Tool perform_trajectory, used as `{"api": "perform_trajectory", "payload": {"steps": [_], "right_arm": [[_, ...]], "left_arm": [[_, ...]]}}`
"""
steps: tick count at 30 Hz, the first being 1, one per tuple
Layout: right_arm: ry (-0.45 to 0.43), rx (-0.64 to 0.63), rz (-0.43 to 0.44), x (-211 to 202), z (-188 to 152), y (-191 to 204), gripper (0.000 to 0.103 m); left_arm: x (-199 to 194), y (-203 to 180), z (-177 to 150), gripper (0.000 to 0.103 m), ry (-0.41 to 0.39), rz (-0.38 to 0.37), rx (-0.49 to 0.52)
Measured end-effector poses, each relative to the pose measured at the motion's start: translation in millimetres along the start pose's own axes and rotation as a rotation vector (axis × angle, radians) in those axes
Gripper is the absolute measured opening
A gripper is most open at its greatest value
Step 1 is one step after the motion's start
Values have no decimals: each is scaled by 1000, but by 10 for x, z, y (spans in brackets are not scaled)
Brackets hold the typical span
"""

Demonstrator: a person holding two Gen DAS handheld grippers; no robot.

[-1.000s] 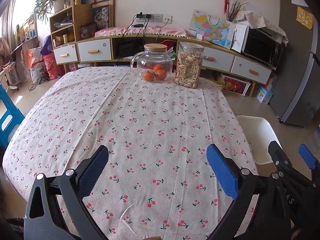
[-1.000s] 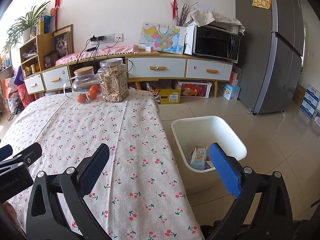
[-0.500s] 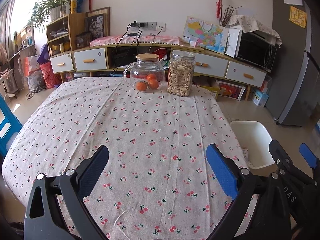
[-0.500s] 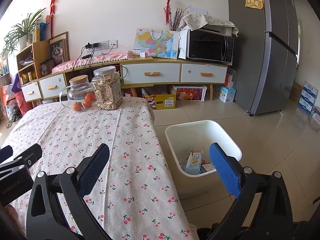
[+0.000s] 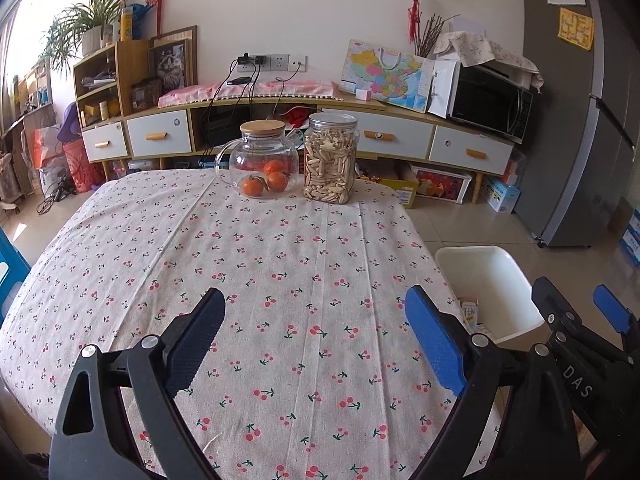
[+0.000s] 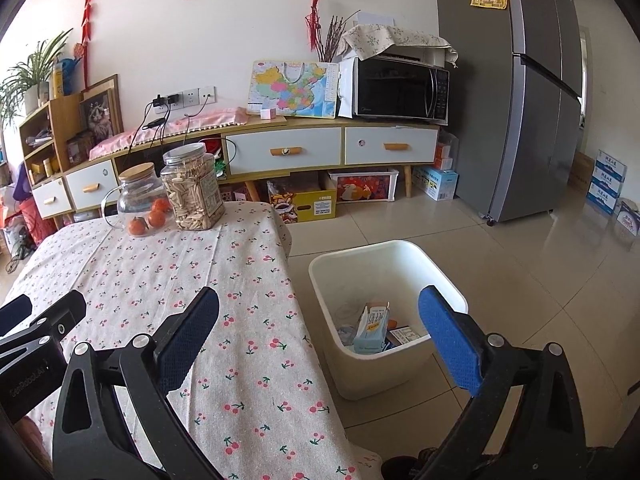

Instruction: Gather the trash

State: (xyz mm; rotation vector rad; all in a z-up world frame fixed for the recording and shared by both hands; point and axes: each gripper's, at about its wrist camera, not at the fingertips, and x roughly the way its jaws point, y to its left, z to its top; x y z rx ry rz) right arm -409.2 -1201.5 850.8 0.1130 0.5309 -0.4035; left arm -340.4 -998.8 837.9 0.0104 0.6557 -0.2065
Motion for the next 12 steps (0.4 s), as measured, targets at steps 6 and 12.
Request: {"api": "perform_trajectory", "payload": {"steps": [6, 12], "right_arm": [[3, 19, -4, 8, 0, -70, 96], [-3, 13, 8, -13, -6, -63, 96]], "left_arm": [[15, -42, 7, 89, 0, -1, 2], [63, -53, 4, 94, 33, 7, -10]]}}
